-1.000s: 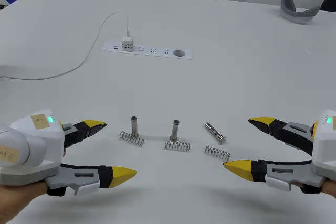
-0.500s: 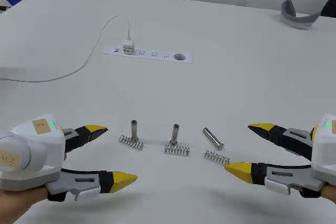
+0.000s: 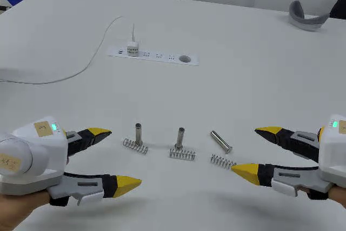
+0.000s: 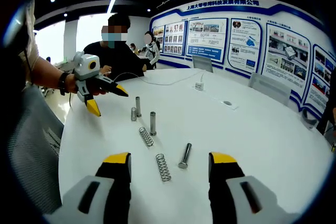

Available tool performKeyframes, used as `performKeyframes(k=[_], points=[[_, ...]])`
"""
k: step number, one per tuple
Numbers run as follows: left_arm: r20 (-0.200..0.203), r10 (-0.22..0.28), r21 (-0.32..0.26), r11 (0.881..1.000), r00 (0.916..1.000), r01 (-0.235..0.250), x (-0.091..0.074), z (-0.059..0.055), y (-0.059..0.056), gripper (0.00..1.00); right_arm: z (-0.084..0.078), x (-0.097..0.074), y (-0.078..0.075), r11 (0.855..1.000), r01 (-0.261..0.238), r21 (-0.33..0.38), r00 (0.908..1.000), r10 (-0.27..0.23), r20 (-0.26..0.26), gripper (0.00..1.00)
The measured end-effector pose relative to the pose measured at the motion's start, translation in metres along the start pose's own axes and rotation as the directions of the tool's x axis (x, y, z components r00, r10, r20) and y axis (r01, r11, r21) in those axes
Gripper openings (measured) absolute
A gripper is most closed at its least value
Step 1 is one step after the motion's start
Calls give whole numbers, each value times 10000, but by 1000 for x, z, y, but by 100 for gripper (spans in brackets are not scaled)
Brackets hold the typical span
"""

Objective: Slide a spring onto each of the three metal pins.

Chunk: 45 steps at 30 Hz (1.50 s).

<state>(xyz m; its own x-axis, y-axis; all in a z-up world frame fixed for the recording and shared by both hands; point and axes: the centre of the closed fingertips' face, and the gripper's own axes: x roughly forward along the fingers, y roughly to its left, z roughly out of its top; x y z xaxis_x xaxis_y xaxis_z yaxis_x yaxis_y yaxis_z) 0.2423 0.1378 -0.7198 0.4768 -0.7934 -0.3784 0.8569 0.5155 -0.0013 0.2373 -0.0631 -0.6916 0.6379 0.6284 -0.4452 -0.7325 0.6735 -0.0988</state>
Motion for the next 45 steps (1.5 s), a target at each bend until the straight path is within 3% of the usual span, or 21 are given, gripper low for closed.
performKeyframes(k=[11,31,34,38,41,43,44,45], points=[[44,32,-17,10000,10000,-32,0,1,0,74,7,7,-8,9998,182,78,9993,-180,-314,54],[53,51,34,10000,10000,-51,0,1,0,74,32,44,-28,9944,1054,-87,9904,-1057,-887,31],[45,41,50,10000,10000,-41,0,1,-1,74,26,51,-32,9919,1270,-93,9824,-1271,-1367,28],[44,48,33,10000,10000,-48,0,1,-1,74,20,61,-34,9916,1295,65,9779,-1266,-1662,26],[17,46,28,10000,10000,-46,1,0,-1,74,10,69,-32,9922,1244,121,9697,-1190,-2134,24],[19,43,22,10000,10000,-43,1,0,-1,74,3,76,-32,9914,1308,97,9620,-1246,-2430,23],[34,36,7,10000,10000,-36,1,0,-1,73,-5,77,-36,9879,1549,107,9472,-1455,-2858,22],[33,33,3,10000,10000,-33,1,0,-1,73,-5,80,-34,9887,1493,105,9468,-1399,-2899,20]])
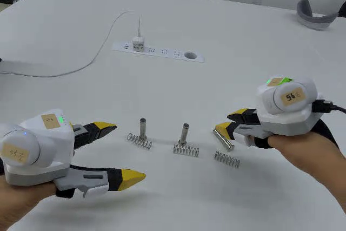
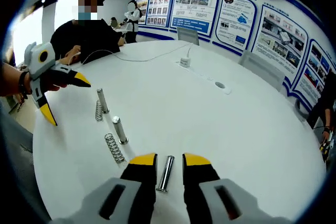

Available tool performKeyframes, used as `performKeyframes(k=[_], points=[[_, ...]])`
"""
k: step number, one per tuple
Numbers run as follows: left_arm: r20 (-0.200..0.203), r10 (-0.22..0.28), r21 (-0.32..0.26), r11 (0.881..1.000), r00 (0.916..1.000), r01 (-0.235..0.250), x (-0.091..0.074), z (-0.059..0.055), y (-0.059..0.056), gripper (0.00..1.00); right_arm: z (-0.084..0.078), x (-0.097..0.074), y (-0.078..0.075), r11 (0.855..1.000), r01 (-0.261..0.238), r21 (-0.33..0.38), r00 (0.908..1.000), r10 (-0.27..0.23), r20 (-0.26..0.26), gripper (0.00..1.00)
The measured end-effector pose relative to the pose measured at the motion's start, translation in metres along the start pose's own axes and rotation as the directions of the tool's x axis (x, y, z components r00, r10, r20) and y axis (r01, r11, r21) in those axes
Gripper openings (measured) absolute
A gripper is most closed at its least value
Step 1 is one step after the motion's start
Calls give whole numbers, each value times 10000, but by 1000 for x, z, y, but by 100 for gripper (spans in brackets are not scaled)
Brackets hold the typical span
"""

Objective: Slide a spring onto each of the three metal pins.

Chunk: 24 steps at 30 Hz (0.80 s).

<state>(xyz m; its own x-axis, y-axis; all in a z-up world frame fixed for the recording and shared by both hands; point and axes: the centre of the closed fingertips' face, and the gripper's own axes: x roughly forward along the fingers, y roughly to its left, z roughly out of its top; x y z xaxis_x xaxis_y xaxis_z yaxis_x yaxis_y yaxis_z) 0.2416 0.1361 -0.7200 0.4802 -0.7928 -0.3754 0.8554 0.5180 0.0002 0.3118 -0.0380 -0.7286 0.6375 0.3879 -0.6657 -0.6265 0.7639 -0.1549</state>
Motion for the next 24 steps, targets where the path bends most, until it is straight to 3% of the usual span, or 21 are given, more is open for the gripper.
performKeyframes(k=[9,24], points=[[-22,2,-50,10000,10000,-2,0,-2,0,73,-12,20,-3,9975,89,698,9970,-35,-772,15],[-36,-86,-63,9999,10000,86,1,-3,2,73,-19,30,0,9935,17,1139,9897,146,-1424,12]])
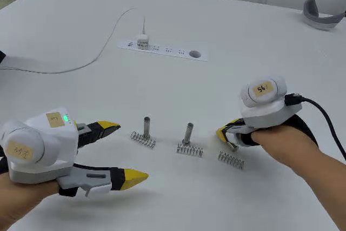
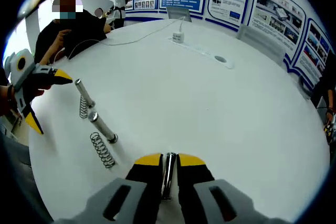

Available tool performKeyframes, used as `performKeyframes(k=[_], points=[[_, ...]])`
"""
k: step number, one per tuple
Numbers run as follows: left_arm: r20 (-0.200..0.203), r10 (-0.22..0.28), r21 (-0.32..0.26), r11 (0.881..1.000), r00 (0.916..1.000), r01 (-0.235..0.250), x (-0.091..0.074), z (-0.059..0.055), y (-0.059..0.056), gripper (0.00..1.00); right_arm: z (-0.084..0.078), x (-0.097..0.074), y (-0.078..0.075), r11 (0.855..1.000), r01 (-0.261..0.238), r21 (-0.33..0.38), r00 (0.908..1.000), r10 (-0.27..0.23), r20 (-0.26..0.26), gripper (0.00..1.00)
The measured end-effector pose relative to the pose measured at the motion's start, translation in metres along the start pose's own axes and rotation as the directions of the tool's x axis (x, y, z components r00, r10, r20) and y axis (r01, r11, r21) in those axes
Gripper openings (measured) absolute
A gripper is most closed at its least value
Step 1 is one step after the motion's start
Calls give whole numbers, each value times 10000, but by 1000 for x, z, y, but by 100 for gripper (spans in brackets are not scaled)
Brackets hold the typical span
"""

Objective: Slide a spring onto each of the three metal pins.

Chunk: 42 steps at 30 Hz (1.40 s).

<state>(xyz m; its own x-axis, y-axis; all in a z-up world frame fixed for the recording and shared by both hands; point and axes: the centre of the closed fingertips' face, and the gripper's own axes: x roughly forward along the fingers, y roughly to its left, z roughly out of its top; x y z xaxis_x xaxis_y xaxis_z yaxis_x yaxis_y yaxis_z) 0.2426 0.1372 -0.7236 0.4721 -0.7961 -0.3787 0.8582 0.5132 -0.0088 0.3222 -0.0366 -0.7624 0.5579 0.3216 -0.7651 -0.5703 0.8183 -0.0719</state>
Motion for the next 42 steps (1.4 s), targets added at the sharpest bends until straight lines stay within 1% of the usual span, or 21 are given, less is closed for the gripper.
performKeyframes(k=[6,11,13,14,16,17,19,20,22,23,26,27,30,33,35,38,40,42], points=[[39,-32,-40,10000,10000,32,1,0,2,73,-2,2,-2,9998,30,212,9997,-25,-231,11],[108,-62,-52,10000,9999,63,3,1,3,73,-5,4,0,9994,-69,350,9989,85,-464,10],[114,-83,-58,9999,9999,84,3,1,3,73,-5,2,-2,9993,-96,361,9987,114,-488,10],[109,-84,-54,9999,9999,85,3,1,3,73,-5,2,-2,9994,-122,314,9986,138,-515,10],[111,-83,-74,9999,9999,84,3,1,3,73,-6,2,-3,10000,6,-38,9979,-9,-652,10],[116,-83,-81,9999,9999,84,3,1,3,73,-6,2,-2,10000,-21,-10,9978,20,-670,10],[124,-76,-73,9999,9999,77,3,1,3,73,-7,2,-3,9998,-21,180,9974,34,-725,9],[130,-73,-80,9999,9999,74,3,1,4,73,-8,1,-3,9989,-91,457,9972,124,-740,9],[130,-65,-89,9999,9999,66,4,1,4,73,-8,1,-3,9969,-178,771,9967,238,-773,9],[128,-66,-95,9999,9999,67,4,1,4,73,-8,1,-3,9971,-214,731,9963,273,-815,9],[109,-74,-95,9999,9999,75,4,1,4,73,-5,4,-5,9974,-300,653,9927,373,-1144,9],[109,-81,-104,9999,9999,82,4,1,3,73,-5,4,-5,9970,-333,703,9902,424,-1330,9],[99,-69,-89,9999,9999,70,4,1,3,73,-5,5,-4,9962,-401,773,9848,524,-1653,9],[104,-30,-100,9999,9999,31,3,2,4,73,-5,4,-2,9960,-448,779,9803,588,-1887,9],[105,5,-109,9999,9999,-4,2,2,5,73,-4,7,-6,9964,-453,718,9770,592,-2050,9],[115,40,-98,9999,9999,-39,1,2,6,73,-6,6,-2,9977,-466,501,9736,566,-2210,9],[127,55,-84,10000,9999,-54,1,3,6,72,-6,5,-1,9984,-531,171,9730,556,-2240,9],[122,70,-54,10000,9999,-70,2,3,6,72,-6,5,-1,9983,-567,128,9726,581,-2253,9]])
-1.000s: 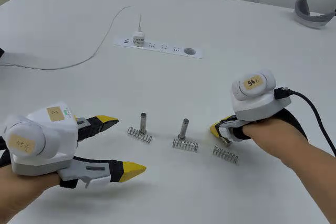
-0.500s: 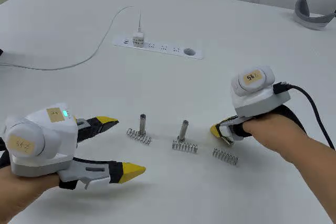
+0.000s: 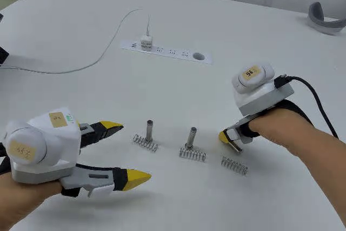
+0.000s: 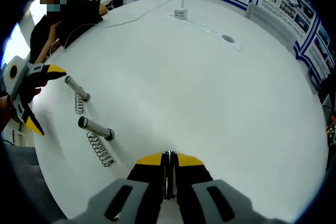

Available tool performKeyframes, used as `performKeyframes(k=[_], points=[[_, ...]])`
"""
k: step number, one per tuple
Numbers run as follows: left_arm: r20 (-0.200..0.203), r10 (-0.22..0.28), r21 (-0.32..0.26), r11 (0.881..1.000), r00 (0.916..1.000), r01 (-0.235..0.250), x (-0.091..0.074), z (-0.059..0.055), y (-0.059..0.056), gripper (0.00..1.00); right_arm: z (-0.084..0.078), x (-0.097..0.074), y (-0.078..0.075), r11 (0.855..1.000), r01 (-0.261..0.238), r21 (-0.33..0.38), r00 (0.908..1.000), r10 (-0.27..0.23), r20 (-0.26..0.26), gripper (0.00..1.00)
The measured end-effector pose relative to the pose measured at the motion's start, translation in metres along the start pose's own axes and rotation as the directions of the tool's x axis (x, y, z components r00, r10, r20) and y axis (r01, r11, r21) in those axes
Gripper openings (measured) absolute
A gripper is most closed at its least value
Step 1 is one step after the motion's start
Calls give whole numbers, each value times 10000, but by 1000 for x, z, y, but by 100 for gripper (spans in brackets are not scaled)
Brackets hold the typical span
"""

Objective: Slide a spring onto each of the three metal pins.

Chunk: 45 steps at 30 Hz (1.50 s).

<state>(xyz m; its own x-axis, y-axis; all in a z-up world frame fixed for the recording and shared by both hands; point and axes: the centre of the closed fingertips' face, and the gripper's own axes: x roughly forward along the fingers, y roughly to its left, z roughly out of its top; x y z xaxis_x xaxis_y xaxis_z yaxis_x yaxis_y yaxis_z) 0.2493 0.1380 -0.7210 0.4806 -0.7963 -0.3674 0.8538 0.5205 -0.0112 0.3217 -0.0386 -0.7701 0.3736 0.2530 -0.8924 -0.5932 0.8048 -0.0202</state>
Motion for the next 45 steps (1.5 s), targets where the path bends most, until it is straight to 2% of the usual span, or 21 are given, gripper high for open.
performKeyframes(k=[7,14,22,27,33,43,45], points=[[4,15,74,10000,10000,-15,0,2,0,72,1,0,1,9999,-4,-158,9999,6,113,9],[43,52,56,10000,10000,-53,-1,4,-1,71,-2,-3,1,9998,-16,202,9967,0,807,9],[82,61,132,9999,9999,-62,-2,6,-1,71,-6,-9,0,9998,123,124,9946,-135,1025,9],[103,107,166,9998,9999,-109,-4,8,0,71,-2,-18,-1,9997,116,218,9901,-145,1396,9],[123,50,272,9996,9999,-53,-3,11,-3,71,4,-34,7,9997,118,236,9809,-162,1939,9],[189,57,320,9995,9998,-63,-3,14,-5,71,3,-46,13,9995,189,243,9721,-241,2333,9],[207,75,315,9995,9998,-81,-4,15,-5,71,4,-48,13,9994,206,281,9675,-270,2513,9]])
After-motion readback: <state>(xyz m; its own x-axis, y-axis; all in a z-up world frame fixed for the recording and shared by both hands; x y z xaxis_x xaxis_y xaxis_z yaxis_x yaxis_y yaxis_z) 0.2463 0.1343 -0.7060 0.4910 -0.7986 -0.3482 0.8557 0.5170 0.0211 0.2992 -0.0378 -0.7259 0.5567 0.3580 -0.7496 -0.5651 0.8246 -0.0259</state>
